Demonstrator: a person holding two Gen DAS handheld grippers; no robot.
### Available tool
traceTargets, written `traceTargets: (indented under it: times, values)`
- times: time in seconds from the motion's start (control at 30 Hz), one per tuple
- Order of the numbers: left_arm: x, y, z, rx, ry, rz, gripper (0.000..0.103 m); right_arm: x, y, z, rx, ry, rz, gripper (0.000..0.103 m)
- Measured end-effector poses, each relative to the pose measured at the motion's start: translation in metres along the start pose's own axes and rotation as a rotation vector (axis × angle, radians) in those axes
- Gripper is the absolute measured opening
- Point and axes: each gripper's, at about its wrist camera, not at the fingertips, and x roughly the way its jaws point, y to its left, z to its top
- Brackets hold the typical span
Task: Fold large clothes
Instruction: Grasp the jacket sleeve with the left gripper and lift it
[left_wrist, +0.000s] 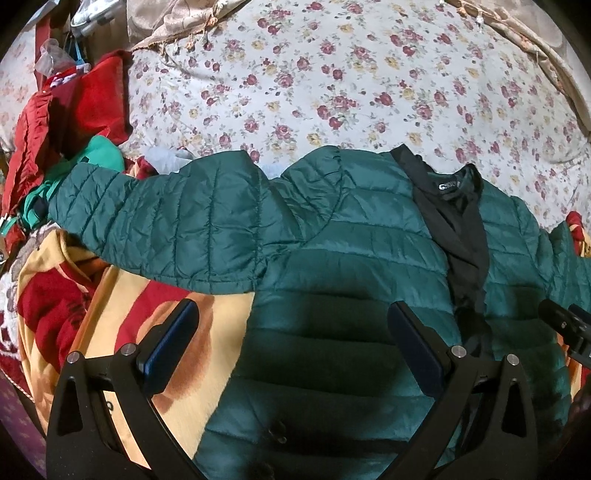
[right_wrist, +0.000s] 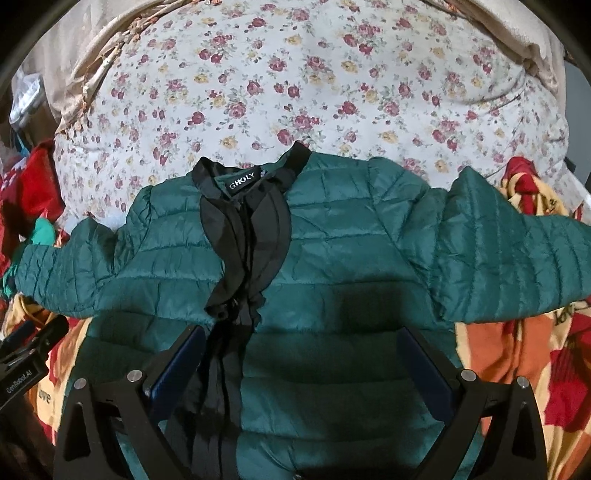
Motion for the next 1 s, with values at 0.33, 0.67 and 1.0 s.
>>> traceTargets:
  times: [0.33,0.67,1.0]
  values:
    - [0.021,0.013,0.002,-0.005,0.021,0.032,0.102,0.022,0.012,-0.005,0.0,0.039,0.012,0.102]
    - [0.034,0.028,0.005,-0.013,0.027,0.058,0.102,0.033,0.021,-0.006,-0.01,0.064,0.009,0.102]
    - [0.044,0.044,0.009,-0.018,0.022,0.095,0.102,0.043,0.028,-0.006,-0.019,0.076,0.008,0.102]
